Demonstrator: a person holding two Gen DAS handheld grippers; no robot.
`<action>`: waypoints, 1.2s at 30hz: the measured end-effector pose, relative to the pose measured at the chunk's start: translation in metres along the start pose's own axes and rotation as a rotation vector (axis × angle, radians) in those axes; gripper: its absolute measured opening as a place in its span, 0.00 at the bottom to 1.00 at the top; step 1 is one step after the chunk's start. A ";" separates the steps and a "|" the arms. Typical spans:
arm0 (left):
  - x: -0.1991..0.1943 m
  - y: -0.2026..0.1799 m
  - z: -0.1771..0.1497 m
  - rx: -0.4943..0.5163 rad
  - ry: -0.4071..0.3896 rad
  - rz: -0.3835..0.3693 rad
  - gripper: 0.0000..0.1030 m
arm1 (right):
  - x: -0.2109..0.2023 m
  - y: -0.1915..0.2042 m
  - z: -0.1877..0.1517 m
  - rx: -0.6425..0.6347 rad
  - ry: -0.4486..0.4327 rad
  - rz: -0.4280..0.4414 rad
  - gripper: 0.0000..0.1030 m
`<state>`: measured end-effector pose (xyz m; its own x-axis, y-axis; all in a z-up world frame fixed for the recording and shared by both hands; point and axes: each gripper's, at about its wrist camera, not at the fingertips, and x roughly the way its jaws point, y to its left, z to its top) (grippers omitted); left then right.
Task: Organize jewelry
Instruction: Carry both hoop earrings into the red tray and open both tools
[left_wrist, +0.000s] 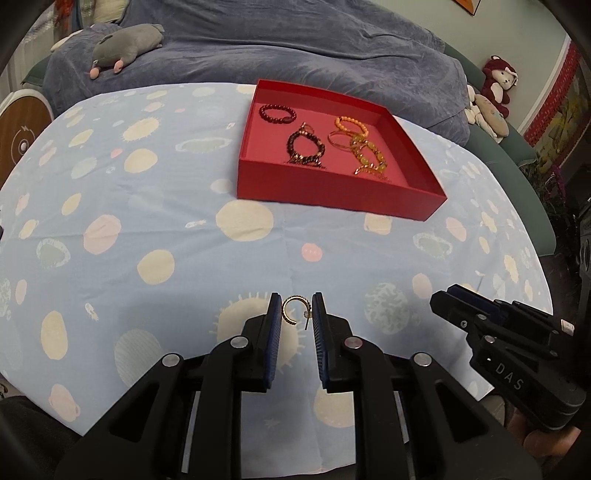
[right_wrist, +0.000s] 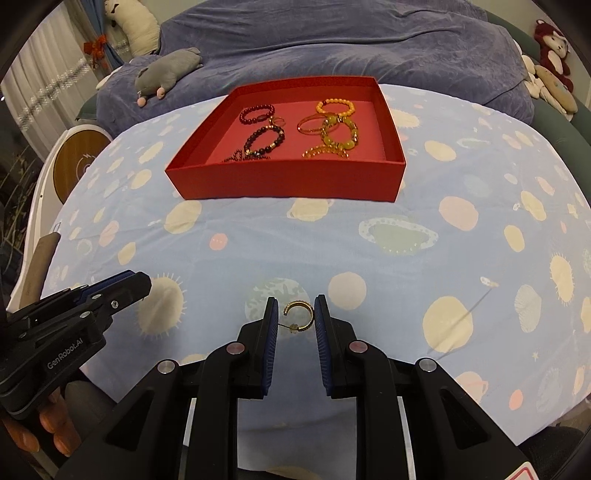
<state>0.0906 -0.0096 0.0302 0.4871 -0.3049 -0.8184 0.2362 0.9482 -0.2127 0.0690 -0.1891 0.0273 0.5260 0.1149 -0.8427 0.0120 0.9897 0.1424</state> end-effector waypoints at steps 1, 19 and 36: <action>-0.003 -0.003 0.005 0.003 -0.009 -0.002 0.16 | -0.003 0.001 0.004 -0.004 -0.009 0.001 0.18; 0.021 -0.038 0.124 0.063 -0.112 -0.020 0.16 | 0.006 -0.015 0.120 -0.021 -0.126 -0.011 0.18; 0.106 -0.027 0.169 0.079 -0.048 0.028 0.16 | 0.091 -0.030 0.168 -0.007 -0.069 -0.037 0.18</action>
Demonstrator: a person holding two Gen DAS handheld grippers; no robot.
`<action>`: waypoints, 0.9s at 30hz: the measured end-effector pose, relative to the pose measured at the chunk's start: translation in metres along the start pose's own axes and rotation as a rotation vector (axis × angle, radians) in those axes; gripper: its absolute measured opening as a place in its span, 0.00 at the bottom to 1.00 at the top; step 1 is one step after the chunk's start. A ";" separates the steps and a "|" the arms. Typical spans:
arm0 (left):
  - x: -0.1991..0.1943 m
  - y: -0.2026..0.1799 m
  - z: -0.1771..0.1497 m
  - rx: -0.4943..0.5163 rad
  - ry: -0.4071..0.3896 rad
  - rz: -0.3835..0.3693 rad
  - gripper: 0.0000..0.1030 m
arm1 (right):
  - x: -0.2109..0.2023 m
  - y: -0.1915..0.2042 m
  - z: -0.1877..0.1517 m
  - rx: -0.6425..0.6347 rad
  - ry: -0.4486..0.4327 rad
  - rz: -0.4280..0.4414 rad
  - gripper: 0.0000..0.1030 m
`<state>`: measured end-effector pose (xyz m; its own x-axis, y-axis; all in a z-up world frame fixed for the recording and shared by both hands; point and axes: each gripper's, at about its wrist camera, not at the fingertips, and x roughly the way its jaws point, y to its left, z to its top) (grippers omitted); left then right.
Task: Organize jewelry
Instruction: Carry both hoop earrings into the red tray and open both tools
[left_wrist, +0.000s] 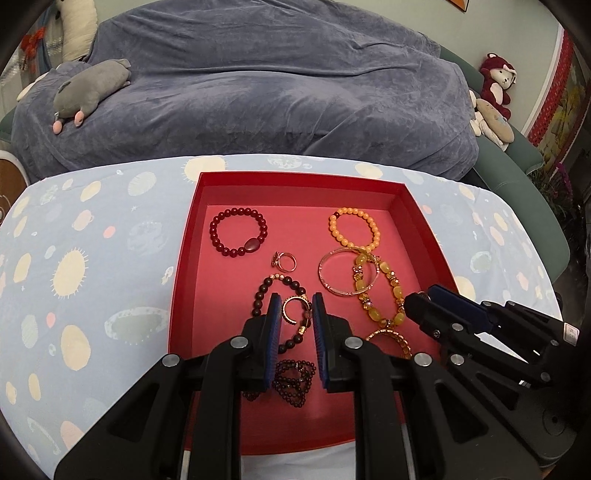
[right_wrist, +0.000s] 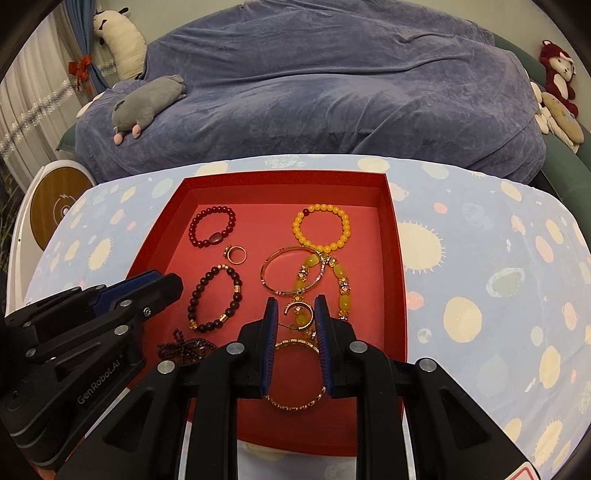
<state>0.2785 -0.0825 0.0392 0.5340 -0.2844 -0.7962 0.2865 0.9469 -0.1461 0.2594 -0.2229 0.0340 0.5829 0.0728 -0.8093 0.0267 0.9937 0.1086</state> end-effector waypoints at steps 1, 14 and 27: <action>0.003 0.000 0.000 0.000 0.002 0.001 0.16 | 0.003 0.000 0.000 0.000 0.005 -0.002 0.18; 0.022 0.002 0.001 0.019 0.031 0.012 0.16 | 0.022 0.007 0.003 -0.014 0.025 -0.006 0.19; 0.014 -0.001 0.003 0.031 0.014 0.047 0.27 | 0.010 0.008 0.003 -0.010 0.011 -0.019 0.23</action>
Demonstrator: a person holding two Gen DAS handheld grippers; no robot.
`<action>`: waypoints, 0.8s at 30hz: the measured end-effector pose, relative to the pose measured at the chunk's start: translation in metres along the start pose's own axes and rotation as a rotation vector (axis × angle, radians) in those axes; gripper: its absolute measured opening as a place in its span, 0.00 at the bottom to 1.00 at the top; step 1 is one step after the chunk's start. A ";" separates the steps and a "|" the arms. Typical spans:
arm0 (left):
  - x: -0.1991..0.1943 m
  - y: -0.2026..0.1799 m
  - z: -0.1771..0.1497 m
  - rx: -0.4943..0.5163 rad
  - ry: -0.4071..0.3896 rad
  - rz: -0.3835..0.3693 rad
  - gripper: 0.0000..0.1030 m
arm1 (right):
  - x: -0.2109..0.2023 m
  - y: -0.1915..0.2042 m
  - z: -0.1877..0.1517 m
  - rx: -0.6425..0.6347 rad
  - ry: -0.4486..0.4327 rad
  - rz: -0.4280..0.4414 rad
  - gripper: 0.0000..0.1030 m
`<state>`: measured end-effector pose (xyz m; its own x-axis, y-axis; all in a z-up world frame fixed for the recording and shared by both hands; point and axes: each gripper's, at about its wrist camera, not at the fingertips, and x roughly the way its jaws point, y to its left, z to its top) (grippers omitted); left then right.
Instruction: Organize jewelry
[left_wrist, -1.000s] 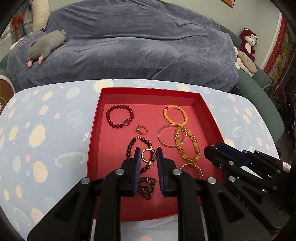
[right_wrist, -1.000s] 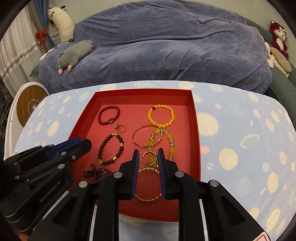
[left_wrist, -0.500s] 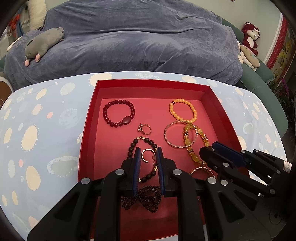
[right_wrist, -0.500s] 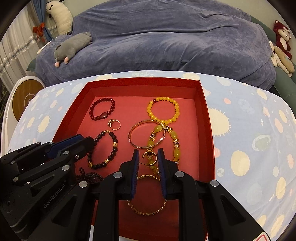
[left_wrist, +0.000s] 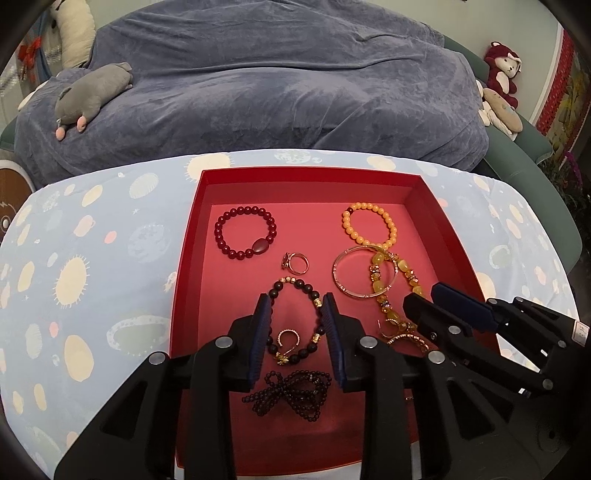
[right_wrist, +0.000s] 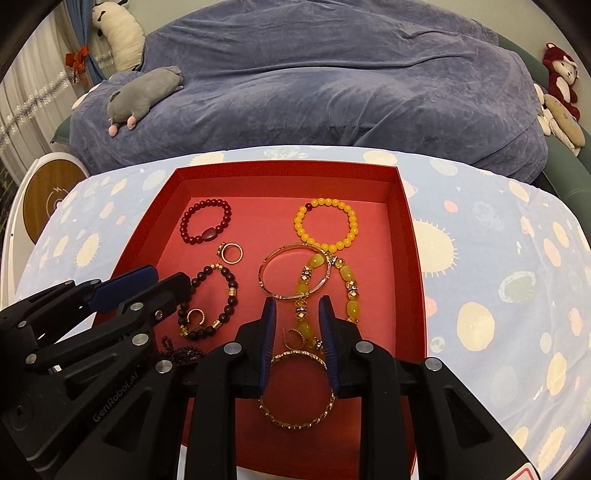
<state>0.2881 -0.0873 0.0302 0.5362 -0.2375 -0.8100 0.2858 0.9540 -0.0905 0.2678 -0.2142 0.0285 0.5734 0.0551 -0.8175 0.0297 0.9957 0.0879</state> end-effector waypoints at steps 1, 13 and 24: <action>-0.002 -0.001 0.000 -0.001 -0.001 -0.001 0.27 | -0.003 0.000 -0.001 0.002 -0.003 -0.001 0.23; -0.051 -0.011 -0.011 0.011 -0.038 0.008 0.29 | -0.052 0.003 -0.013 0.008 -0.036 -0.019 0.24; -0.102 -0.014 -0.045 0.016 -0.079 0.048 0.59 | -0.098 -0.007 -0.053 0.066 -0.067 -0.073 0.52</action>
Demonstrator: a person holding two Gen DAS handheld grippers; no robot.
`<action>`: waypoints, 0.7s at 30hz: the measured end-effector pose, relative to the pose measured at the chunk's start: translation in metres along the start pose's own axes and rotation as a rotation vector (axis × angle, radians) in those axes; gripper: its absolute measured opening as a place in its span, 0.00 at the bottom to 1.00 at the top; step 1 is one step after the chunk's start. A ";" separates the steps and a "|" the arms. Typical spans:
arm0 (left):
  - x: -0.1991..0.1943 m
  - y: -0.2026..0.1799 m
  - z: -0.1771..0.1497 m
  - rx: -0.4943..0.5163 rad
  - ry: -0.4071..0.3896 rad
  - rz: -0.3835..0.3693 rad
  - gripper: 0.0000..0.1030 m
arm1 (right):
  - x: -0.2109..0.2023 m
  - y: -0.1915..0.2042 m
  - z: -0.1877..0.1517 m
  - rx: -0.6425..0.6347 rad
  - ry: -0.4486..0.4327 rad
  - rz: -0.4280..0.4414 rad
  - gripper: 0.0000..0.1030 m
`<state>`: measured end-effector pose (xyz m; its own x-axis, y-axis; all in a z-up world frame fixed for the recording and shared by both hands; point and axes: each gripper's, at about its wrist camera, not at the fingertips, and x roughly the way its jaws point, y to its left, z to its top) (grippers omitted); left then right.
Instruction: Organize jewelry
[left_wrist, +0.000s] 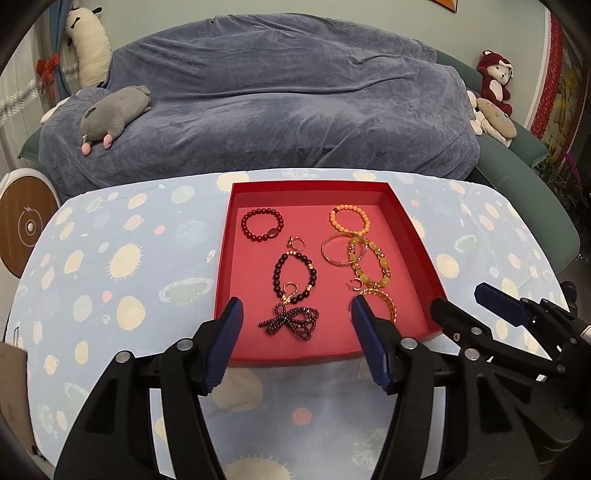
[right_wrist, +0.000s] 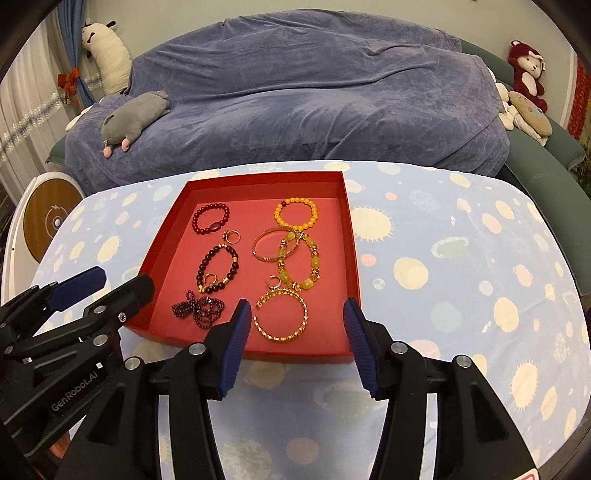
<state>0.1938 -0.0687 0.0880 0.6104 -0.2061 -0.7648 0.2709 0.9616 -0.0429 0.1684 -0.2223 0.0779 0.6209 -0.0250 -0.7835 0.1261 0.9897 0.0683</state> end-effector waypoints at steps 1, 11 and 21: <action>-0.004 0.000 -0.004 -0.001 0.000 0.001 0.61 | -0.003 -0.001 -0.004 0.002 -0.001 -0.003 0.54; -0.034 -0.001 -0.041 -0.020 0.002 0.023 0.81 | -0.031 -0.013 -0.044 0.025 -0.023 -0.050 0.71; -0.054 0.006 -0.071 -0.066 -0.012 0.062 0.90 | -0.053 -0.010 -0.073 0.010 -0.052 -0.074 0.81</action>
<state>0.1099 -0.0394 0.0835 0.6333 -0.1480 -0.7596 0.1830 0.9823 -0.0389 0.0773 -0.2210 0.0737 0.6492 -0.1055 -0.7532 0.1803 0.9835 0.0177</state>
